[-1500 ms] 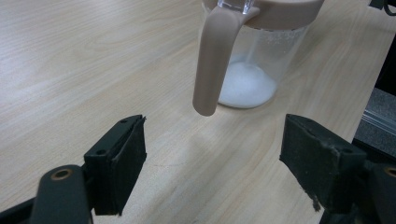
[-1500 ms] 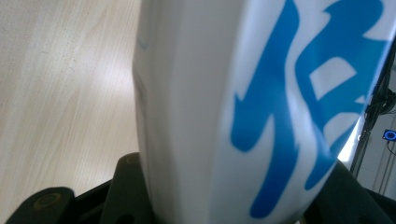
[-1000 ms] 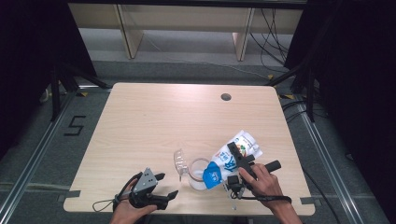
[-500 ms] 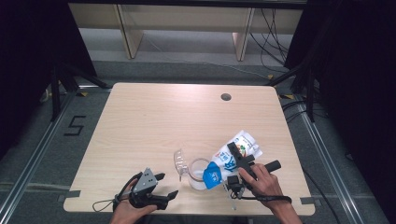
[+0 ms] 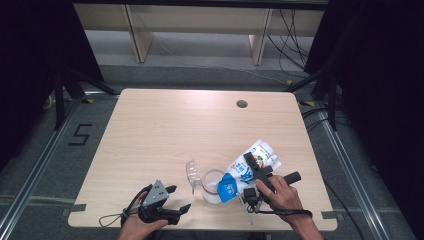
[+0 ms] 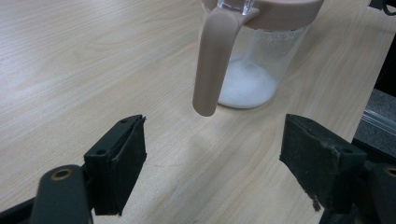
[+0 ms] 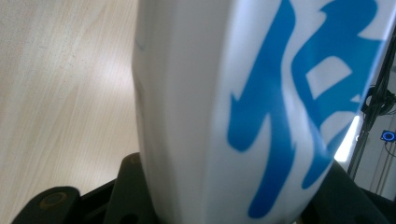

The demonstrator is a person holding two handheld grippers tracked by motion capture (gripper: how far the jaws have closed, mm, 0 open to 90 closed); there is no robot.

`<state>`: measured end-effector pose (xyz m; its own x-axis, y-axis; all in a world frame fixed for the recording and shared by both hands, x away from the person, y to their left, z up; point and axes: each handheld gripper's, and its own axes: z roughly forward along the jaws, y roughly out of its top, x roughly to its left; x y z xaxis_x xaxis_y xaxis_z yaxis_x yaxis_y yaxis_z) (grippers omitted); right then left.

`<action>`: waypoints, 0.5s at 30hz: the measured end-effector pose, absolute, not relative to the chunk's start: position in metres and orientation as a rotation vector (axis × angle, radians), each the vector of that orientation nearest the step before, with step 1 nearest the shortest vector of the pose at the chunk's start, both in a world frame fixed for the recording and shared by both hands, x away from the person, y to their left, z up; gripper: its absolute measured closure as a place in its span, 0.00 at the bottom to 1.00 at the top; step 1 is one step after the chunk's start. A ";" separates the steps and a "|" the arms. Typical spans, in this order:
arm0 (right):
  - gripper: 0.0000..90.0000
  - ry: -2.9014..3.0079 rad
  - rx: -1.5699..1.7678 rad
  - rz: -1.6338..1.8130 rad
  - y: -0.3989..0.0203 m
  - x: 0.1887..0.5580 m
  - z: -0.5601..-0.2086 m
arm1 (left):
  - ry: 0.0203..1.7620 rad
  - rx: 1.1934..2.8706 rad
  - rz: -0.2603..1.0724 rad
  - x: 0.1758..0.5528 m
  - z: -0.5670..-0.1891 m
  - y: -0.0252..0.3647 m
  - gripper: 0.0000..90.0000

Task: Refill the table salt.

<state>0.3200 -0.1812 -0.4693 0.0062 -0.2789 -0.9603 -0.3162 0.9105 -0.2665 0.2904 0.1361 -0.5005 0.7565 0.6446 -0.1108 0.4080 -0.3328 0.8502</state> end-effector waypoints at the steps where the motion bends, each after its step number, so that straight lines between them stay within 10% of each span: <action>1: 0.64 1.592 -0.455 0.040 -0.182 0.320 -0.470 | 0.787 1.975 0.306 0.291 -0.500 0.136 0.24; 15: 0.66 1.598 -0.440 0.049 -0.183 0.320 -0.471 | 0.794 2.001 0.313 0.291 -0.500 0.138 0.24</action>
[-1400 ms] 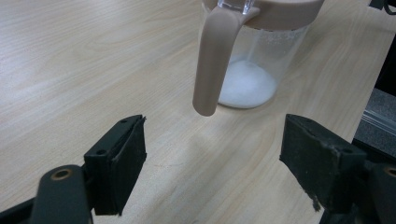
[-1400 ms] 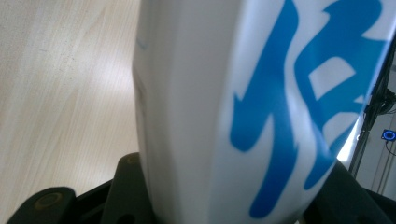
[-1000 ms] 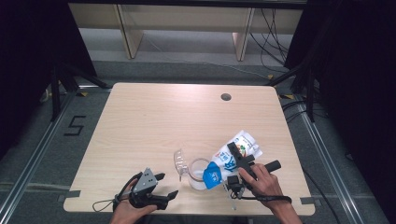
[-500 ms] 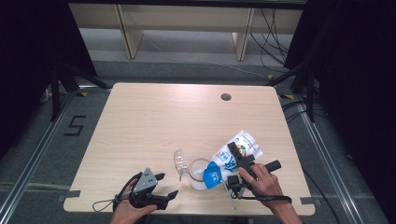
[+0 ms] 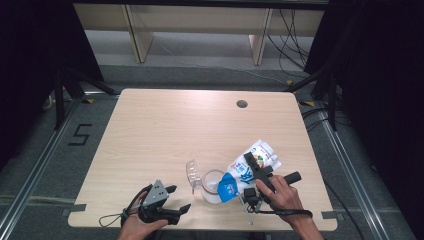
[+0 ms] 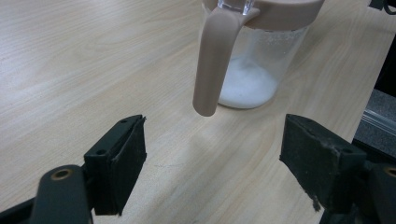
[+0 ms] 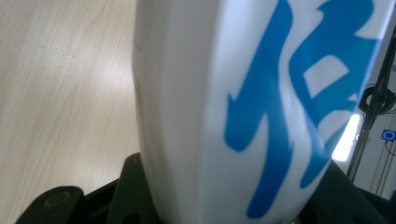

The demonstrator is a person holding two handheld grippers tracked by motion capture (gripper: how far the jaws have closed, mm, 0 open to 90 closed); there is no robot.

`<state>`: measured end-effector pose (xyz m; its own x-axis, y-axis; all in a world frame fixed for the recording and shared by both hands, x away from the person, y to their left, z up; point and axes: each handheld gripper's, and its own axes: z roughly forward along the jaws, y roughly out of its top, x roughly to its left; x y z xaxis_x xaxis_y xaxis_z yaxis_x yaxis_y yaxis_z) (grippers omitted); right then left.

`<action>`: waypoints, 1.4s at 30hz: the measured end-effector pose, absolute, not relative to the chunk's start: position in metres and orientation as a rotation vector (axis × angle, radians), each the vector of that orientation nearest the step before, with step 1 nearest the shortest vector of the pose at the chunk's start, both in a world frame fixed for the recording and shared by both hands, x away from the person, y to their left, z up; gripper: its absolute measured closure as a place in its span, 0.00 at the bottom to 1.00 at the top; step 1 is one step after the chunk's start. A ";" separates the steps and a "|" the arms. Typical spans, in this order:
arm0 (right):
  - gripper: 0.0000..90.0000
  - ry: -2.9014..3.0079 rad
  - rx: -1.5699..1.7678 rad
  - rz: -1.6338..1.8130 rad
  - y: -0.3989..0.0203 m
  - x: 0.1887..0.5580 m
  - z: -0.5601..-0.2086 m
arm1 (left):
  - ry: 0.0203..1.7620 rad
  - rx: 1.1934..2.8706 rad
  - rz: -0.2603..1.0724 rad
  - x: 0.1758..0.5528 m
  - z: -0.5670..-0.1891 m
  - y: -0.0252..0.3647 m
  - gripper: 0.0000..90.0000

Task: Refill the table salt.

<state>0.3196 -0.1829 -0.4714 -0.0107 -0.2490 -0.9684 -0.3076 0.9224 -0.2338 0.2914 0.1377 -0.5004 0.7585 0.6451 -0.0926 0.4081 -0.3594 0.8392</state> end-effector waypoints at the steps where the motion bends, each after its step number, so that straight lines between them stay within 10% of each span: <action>1: 0.66 1.597 -0.444 0.046 -0.183 0.320 -0.471 | 0.802 1.980 0.301 0.291 -0.501 0.137 0.24; 42: 0.67 1.574 -0.471 0.021 -0.182 0.320 -0.467 | 0.803 1.966 0.297 0.290 -0.500 0.136 0.24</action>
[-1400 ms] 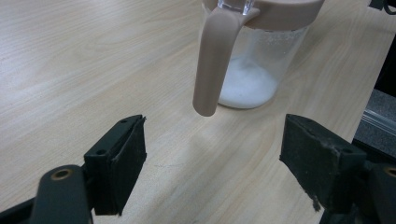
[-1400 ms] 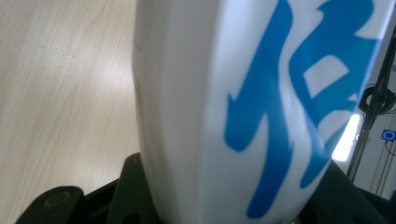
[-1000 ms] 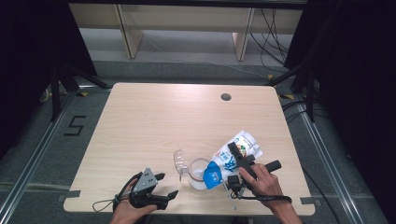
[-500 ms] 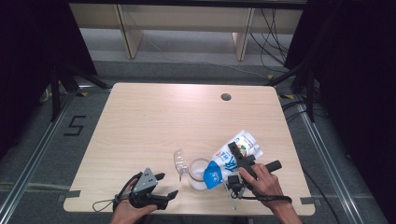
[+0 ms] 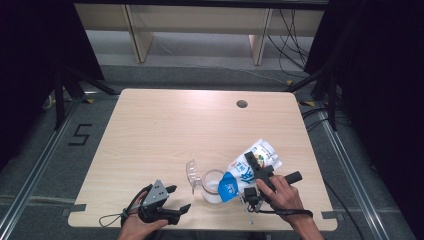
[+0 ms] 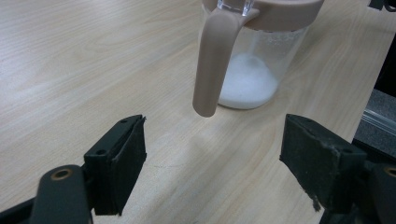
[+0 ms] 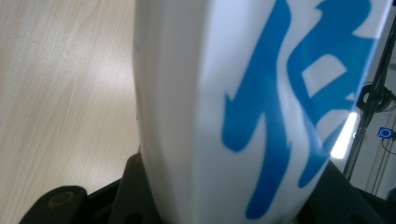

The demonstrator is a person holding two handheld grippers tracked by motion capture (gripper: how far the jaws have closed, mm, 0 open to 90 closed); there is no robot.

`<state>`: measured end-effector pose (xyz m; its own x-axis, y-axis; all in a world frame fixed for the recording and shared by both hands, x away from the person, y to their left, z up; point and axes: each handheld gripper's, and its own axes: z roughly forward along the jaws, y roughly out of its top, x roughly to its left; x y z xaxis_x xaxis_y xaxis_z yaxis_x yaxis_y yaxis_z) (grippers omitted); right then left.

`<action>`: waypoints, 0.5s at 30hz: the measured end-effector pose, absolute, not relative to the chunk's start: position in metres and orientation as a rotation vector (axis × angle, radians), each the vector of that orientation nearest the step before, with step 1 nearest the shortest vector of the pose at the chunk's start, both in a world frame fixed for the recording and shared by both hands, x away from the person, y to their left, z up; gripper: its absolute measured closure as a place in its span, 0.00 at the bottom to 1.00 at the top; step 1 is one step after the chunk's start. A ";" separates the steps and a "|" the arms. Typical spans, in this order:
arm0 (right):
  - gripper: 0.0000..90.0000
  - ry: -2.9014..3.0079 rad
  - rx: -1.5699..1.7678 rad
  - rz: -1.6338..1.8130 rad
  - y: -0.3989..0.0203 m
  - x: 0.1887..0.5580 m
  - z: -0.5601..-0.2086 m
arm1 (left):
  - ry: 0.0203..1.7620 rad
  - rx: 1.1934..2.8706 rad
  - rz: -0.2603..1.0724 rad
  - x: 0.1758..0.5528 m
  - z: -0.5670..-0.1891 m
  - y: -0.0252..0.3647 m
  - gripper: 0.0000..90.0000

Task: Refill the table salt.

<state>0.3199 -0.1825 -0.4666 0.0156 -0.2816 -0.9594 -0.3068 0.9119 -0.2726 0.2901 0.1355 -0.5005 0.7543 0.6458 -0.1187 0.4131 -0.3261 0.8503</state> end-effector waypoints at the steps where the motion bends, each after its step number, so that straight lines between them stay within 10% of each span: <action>1: 0.67 1.574 -0.462 0.027 -0.182 0.320 -0.466 | 0.802 1.966 0.297 0.290 -0.501 0.136 0.24; 15: 0.67 1.585 -0.443 0.030 -0.183 0.320 -0.468 | 0.803 1.967 0.297 0.290 -0.501 0.135 0.24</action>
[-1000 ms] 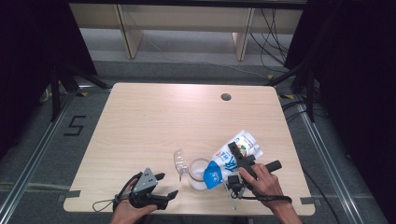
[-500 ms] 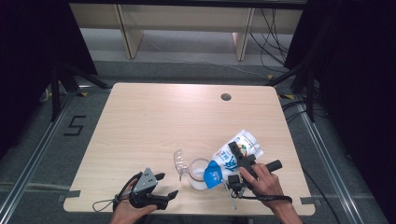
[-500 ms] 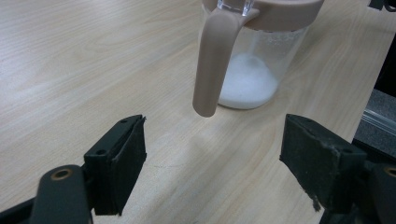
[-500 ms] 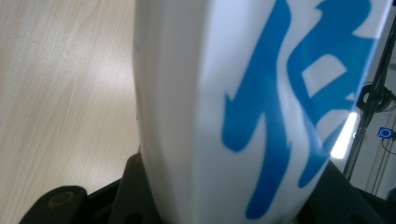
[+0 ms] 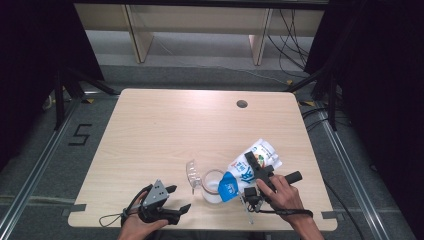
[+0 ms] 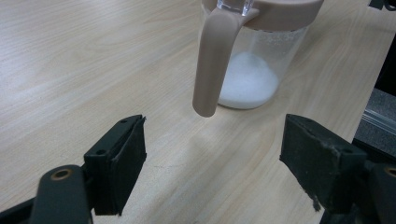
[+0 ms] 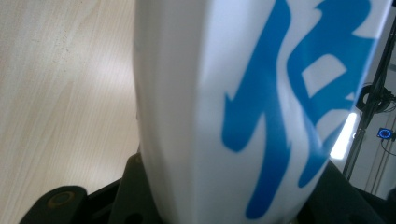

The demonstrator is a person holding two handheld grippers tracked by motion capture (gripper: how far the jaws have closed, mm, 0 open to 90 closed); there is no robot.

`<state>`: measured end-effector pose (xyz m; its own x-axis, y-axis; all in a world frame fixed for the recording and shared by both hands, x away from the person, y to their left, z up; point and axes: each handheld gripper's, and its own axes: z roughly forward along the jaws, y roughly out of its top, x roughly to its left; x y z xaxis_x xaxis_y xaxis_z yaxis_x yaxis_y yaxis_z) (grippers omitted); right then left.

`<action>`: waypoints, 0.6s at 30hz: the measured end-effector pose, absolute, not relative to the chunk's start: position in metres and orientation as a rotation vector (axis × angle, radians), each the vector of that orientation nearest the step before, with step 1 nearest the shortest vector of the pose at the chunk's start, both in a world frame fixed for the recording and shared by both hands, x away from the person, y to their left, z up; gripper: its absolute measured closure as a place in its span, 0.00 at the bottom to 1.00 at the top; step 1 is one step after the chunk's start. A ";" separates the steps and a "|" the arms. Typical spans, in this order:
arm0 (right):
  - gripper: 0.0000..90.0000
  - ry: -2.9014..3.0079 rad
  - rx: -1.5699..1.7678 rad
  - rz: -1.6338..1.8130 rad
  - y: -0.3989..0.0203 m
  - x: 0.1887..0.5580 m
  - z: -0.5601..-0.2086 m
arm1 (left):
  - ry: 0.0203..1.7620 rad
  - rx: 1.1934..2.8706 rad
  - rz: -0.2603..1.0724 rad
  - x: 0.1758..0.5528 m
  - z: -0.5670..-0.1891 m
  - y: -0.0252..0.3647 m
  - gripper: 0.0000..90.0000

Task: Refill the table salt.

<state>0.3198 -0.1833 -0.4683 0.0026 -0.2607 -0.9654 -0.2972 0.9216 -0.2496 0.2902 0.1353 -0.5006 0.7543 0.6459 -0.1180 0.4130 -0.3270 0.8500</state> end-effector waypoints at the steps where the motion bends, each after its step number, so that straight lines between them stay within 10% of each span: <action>1: 0.67 1.585 -0.445 0.030 -0.183 0.320 -0.468 | 0.802 1.967 0.297 0.290 -0.501 0.135 0.24; 18: 0.68 1.589 -0.450 0.014 -0.184 0.320 -0.470 | 0.802 1.967 0.296 0.290 -0.500 0.136 0.24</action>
<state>0.3199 -0.1835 -0.4697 -0.0004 -0.2747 -0.9615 -0.2915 0.9198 -0.2627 0.2902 0.1356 -0.5005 0.7551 0.6447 -0.1188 0.4130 -0.3271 0.8500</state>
